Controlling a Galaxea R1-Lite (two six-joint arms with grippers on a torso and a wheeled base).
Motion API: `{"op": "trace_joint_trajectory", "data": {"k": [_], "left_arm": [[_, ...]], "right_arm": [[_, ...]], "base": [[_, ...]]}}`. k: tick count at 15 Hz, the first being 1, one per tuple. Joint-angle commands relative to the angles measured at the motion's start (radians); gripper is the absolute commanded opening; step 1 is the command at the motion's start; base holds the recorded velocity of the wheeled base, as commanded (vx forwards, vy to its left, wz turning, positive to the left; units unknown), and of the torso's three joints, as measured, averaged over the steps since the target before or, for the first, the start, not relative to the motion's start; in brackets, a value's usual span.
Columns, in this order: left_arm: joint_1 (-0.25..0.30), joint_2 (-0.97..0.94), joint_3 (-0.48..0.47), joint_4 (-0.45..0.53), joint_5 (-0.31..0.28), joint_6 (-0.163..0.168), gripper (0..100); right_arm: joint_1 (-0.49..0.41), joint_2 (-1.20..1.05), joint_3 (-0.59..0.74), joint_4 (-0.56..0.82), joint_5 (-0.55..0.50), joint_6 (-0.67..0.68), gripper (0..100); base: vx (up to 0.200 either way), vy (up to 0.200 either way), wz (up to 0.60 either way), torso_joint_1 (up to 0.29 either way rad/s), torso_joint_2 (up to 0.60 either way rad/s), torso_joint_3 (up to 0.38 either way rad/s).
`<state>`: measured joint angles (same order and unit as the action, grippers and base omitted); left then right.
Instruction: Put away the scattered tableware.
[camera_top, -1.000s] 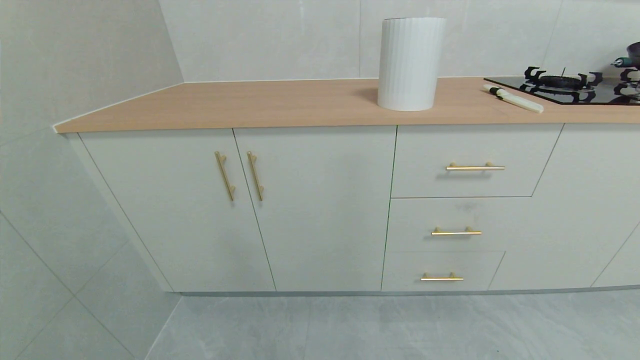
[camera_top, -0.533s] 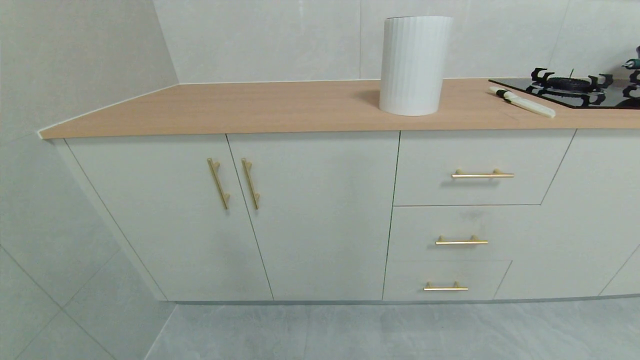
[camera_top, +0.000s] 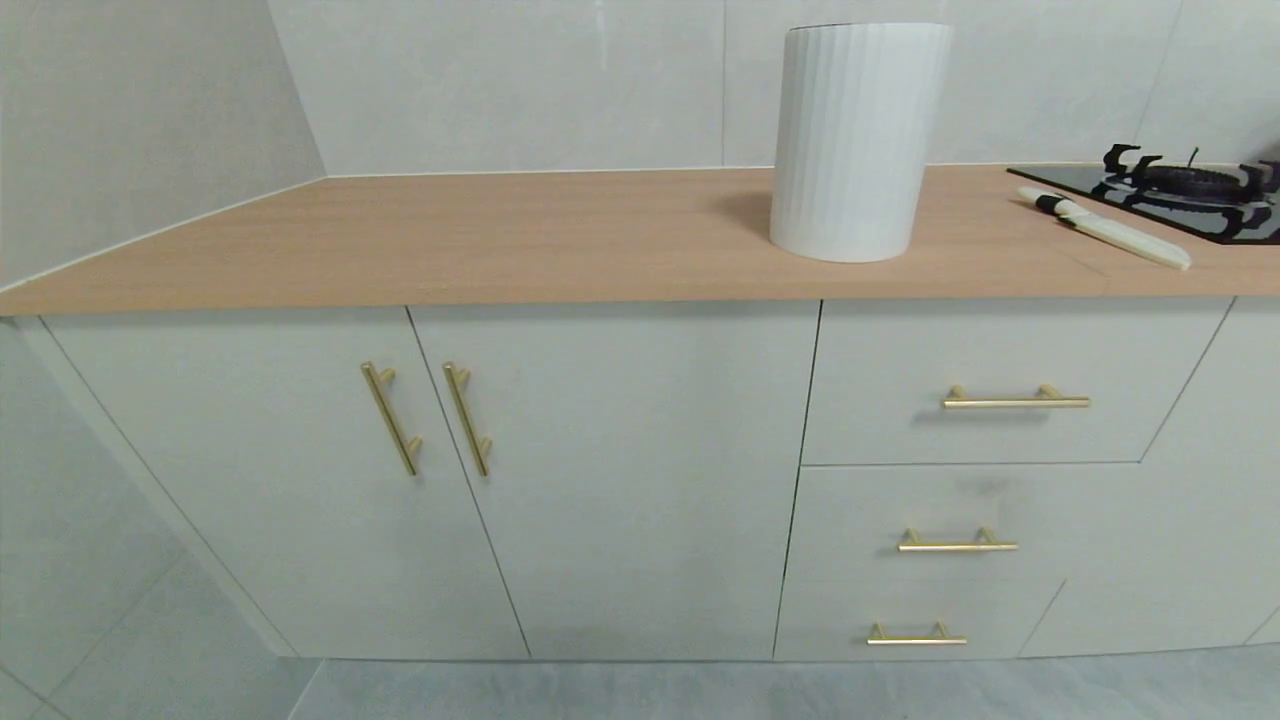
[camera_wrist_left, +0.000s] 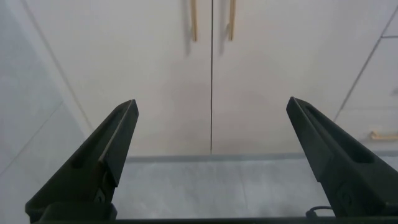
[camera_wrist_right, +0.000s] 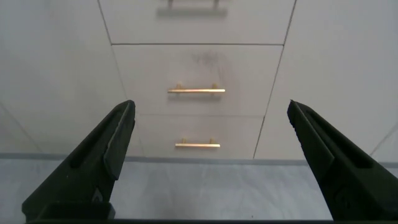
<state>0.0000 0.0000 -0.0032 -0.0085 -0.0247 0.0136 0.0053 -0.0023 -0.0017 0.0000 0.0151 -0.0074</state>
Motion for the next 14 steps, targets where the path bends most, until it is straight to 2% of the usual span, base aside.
{"op": "trace_joint_trajectory", "data": {"k": [1,2,11,14], "left_arm": [[0.000,0.002,0.000,-0.001,0.000,0.000,100],[0.000,0.002,0.000,-0.001,0.000,0.000,100],[0.000,0.002,0.000,-0.001,0.000,0.000,100],[0.000,0.002,0.000,-0.001,0.000,0.000,100]], "right_arm": [[0.001,0.002,0.000,0.000,0.000,0.000,100],[0.001,0.002,0.000,0.000,0.000,0.000,100],[0.001,0.002,0.000,0.000,0.000,0.000,100],[0.001,0.002,0.000,0.000,0.000,0.000,100]], "base": [[0.200,0.000,0.00,0.007,0.01,0.002],[0.200,0.000,0.00,-0.002,0.01,0.002],[0.000,0.000,0.00,0.000,0.00,0.000],[0.000,-0.200,0.00,0.001,0.00,0.007]]}}
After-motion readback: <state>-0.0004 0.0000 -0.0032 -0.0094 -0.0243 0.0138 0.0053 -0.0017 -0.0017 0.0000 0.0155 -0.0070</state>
